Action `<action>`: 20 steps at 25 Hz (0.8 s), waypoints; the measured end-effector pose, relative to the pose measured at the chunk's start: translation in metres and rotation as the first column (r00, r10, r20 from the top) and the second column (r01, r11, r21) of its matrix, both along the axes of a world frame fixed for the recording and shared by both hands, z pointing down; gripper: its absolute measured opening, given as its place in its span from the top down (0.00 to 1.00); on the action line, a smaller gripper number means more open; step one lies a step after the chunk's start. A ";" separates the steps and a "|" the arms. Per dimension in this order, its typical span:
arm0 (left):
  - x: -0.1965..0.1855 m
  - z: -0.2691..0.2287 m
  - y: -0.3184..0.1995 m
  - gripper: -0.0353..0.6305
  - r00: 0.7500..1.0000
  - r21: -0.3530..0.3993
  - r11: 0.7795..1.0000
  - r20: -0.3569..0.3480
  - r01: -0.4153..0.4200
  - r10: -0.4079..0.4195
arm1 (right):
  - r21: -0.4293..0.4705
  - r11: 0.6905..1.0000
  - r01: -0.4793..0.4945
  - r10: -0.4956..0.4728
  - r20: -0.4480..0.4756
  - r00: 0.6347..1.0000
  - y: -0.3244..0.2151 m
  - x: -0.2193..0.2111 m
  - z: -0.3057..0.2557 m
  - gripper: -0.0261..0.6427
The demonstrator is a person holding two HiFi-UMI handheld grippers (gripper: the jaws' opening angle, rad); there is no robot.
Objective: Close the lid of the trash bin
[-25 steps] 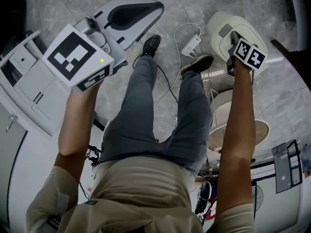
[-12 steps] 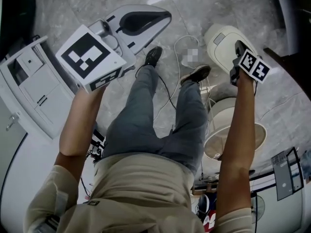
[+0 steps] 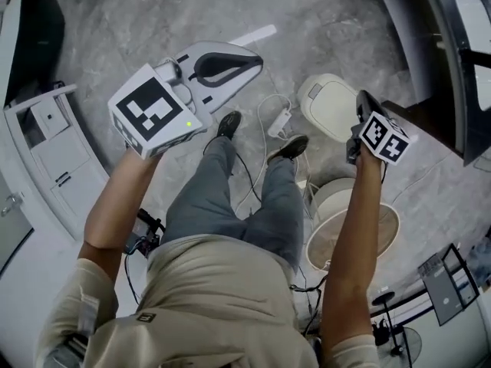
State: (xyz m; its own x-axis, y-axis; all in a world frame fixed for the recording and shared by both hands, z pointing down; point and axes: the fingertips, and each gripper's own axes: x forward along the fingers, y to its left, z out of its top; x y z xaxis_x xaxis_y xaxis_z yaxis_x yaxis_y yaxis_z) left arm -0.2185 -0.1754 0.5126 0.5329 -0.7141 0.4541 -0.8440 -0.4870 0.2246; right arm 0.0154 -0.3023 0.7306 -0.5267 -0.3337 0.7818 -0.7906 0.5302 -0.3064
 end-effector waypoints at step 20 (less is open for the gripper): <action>0.088 -0.248 0.067 0.92 0.984 0.279 0.945 0.012 -0.173 0.177 | 0.570 0.820 -0.049 -0.007 0.096 0.995 0.109 0.098 -0.427 0.93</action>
State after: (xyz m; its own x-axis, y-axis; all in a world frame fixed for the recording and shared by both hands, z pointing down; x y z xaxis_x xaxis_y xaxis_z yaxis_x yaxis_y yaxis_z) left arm -0.1303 -0.1079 0.2642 0.6654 -0.7056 0.2434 -0.7377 -0.6716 0.0698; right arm 0.1138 -0.1936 0.3039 -0.5725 -0.7175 0.3967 -0.7877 0.6156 -0.0235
